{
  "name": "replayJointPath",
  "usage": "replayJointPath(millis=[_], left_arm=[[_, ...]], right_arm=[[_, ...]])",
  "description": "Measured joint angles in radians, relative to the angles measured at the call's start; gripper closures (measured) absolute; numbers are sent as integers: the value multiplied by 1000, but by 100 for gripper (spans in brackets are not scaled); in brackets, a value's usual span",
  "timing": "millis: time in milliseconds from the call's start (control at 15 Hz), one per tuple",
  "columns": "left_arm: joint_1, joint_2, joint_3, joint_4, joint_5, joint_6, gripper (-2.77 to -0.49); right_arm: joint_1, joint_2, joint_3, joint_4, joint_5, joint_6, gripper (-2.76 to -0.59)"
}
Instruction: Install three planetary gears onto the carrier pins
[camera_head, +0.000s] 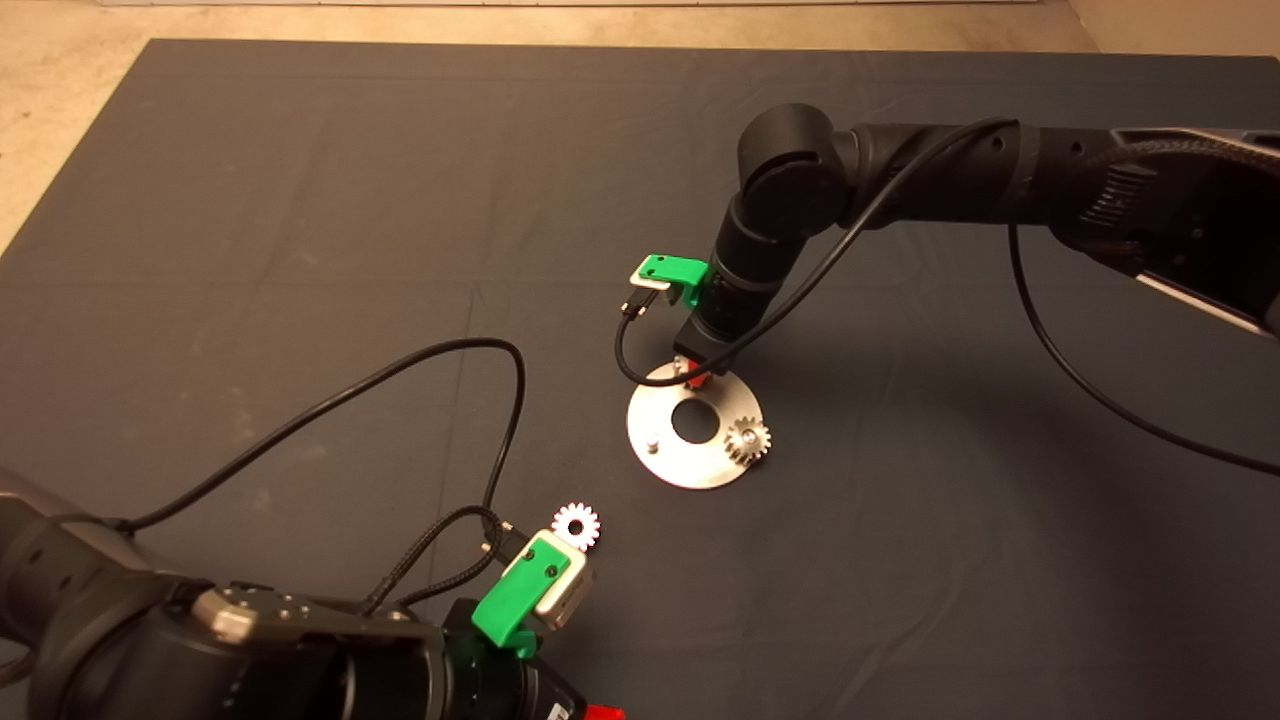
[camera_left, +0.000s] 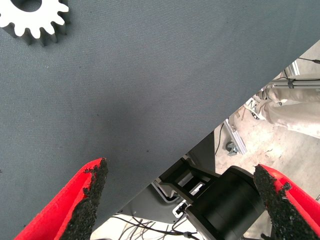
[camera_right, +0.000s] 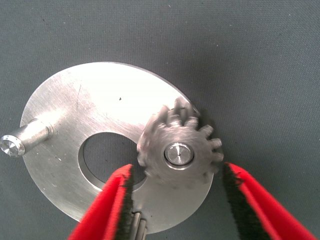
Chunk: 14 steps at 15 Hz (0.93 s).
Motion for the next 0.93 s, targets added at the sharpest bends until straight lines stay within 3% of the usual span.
replayJointPath(millis=[333, 400, 467, 533, 600, 667, 800, 933], left_arm=[[0, -7, 0, 0, -1, 0, -207], [0, -11, 0, 0, -1, 0, -207], [0, -14, 0, 0, -1, 0, -207], [0, -15, 0, 0, -2, 0, -207], [0, -16, 0, 0, -1, 0, -207], [0, -16, 0, 0, -1, 0, -207], [0, -27, 0, 0, -4, 1, -207], [-1, -32, 0, 0, -3, 3, -207]], right_arm=[[0, -29, 40, 0, 19, 4, -153], [3, -39, 49, 0, 39, 7, -161], [10, -51, 59, 0, 70, 8, -170], [23, -66, 76, 0, 87, 14, -175], [45, -90, 109, 2, 94, 26, -176], [66, -126, 145, 5, 99, 42, -176], [92, -235, 241, 7, 94, 85, -176], [88, -385, 416, 7, 81, 132, -176]])
